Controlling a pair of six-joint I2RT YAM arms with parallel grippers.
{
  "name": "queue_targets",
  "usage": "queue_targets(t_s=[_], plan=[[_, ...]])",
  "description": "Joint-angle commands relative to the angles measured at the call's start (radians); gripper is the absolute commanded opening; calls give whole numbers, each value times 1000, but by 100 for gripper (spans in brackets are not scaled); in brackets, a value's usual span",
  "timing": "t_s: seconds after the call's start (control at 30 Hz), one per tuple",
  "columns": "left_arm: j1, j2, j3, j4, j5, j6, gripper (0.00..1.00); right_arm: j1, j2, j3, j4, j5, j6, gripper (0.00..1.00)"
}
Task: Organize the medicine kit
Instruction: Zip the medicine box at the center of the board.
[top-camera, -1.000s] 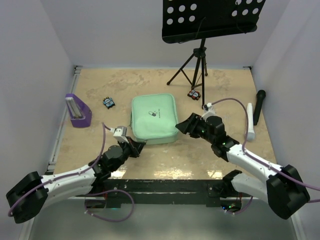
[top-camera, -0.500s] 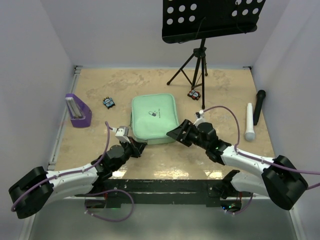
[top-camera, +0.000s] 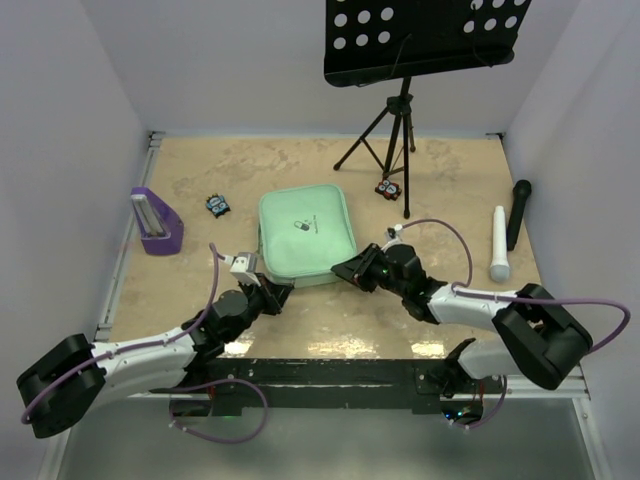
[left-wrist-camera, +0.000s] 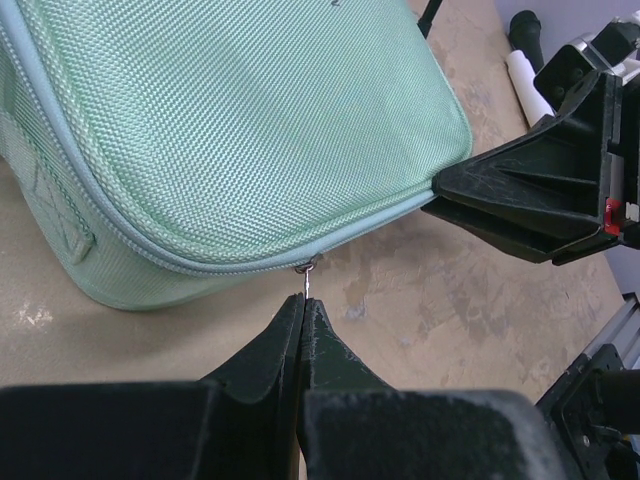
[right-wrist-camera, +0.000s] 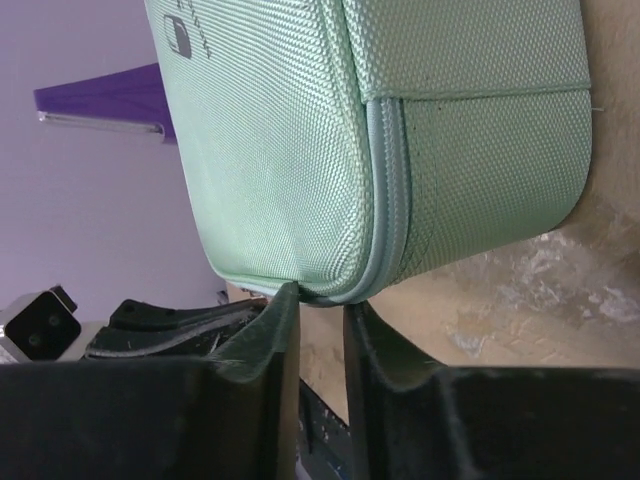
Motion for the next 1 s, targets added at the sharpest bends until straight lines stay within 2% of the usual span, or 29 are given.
queue_targets(t_s=[0.0,0.07,0.37,0.97], plan=[[-6,-17,-30,23,16,22,0,0,30,19,41,39,-23,10],[-6,-28,-33,11,18,22,0,0,36,30,17,48,-50,0],[-6,-114,-51,-89,-2,5,0,-33,-31,104,-175,149,-254,0],[-6,-146,-64,-154,-11,-24,0,-214,-68,145,-260,176,-461,0]])
